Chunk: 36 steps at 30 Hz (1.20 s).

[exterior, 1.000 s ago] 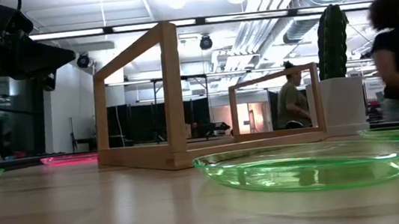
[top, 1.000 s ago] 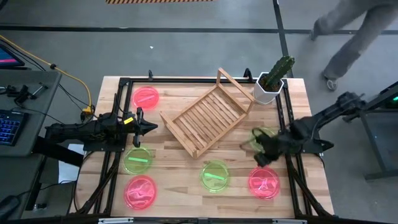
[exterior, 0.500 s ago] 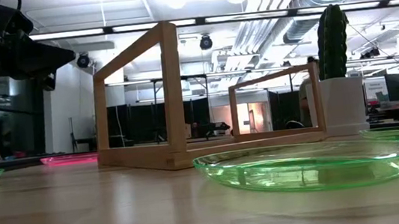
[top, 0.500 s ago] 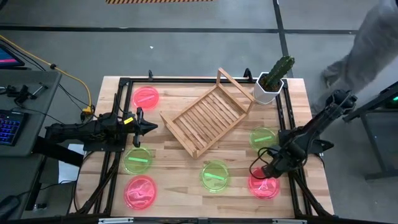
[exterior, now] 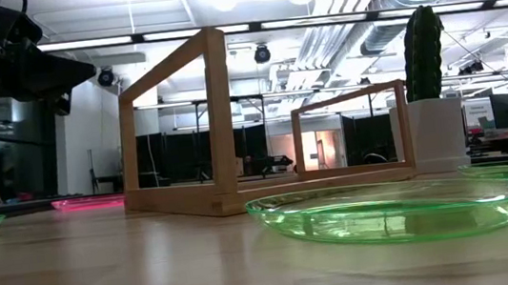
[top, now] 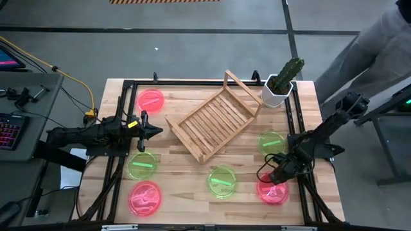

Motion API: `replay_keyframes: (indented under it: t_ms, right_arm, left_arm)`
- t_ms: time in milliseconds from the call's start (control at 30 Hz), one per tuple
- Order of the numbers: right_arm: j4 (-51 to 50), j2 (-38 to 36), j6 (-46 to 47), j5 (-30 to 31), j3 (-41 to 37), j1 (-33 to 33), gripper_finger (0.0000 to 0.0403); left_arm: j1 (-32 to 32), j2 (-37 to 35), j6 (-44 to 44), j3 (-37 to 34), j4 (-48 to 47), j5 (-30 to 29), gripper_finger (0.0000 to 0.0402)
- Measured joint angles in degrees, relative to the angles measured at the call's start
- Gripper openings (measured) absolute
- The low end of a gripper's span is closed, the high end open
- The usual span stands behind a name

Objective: Place and stack plates onto a shelf
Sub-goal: Put the bottom right pink plate on the shelf

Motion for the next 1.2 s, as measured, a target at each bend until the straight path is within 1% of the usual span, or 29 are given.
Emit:
replay_keyframes:
  t_ms: [200,267,367,467,500,533,633,733,900,1000,1067,1133,1200]
  right_arm:
    - [1.7,-0.1,-0.8,-0.1,-1.4,0.0,0.0166]
    - [1.8,-0.1,-2.0,-0.2,-1.5,0.0,0.0156]
    - [1.5,-0.1,-2.9,-0.4,-1.5,0.0,0.0115]
    - [1.5,-0.1,-3.4,-1.0,-1.6,0.0,0.0042]
    - [1.7,-0.1,-3.6,-1.2,-1.6,0.0,0.0023]
    - [2.0,-0.1,-4.2,-1.5,-1.5,0.0,0.0012]
    - [3.2,-0.1,-5.3,-2.6,-1.5,0.0,0.0017]
    - [5.8,-1.7,-6.6,-3.9,-1.5,0.0,0.0004]
    - [11.2,-7.7,-8.0,-4.0,-1.5,0.0,0.0001]
    - [16.4,-12.2,-8.8,-3.9,-1.5,0.0,0.0000]
    - [21.2,-15.0,-9.0,-2.7,-1.5,-0.1,0.0000]
    - [24.8,-17.2,-9.1,0.4,-1.4,-0.4,0.0000]
    - [24.3,-18.6,-8.2,2.7,-1.3,-0.8,0.0000]
  left_arm:
    - [0.0,0.0,0.0,0.0,0.0,0.0,0.0001]
    - [0.0,0.0,0.0,0.0,0.0,0.0,0.0001]
    - [0.0,0.0,0.0,0.0,0.0,0.0,0.0001]
    - [0.0,0.0,0.0,0.0,0.0,0.0,0.0001]
    - [0.0,0.0,0.0,0.0,0.0,0.0,0.0001]
    - [0.0,0.0,0.0,0.0,0.0,0.0,0.0001]
    - [0.0,0.0,0.0,0.0,0.0,0.0,0.0001]
    - [0.0,0.0,0.0,0.0,0.0,0.0,0.0001]
    - [0.0,0.0,0.0,0.0,0.0,0.0,0.0001]
    - [0.0,0.0,0.0,0.0,0.0,0.0,0.0001]
    - [0.0,0.0,0.0,0.0,0.0,0.0,0.0001]
    - [0.0,0.0,0.0,0.0,0.0,0.0,0.0001]
    - [0.0,0.0,0.0,0.0,0.0,0.0,0.0001]
